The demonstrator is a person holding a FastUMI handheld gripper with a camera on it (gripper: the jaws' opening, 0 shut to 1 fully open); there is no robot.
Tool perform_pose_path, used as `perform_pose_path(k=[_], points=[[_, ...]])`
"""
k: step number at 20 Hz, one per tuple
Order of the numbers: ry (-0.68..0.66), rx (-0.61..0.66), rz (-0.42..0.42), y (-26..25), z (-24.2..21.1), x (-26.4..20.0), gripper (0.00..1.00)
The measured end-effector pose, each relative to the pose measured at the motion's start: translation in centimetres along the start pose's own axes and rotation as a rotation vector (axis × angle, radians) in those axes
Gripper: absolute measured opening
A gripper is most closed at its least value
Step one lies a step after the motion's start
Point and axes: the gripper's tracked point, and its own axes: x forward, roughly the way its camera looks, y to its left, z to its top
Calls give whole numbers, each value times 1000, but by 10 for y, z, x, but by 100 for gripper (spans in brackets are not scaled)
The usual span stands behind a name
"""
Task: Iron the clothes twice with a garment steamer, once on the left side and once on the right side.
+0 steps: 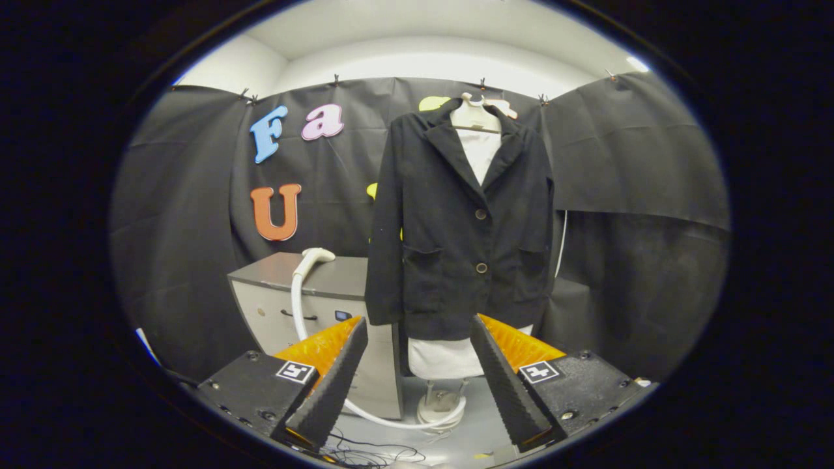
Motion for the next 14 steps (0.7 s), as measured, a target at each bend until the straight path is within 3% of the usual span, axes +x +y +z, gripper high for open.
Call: perform_pose_path(k=[6, 14], points=[[-17, -3, 78, 54, 39, 66, 99], [21, -23, 223, 163, 79, 179, 99]])
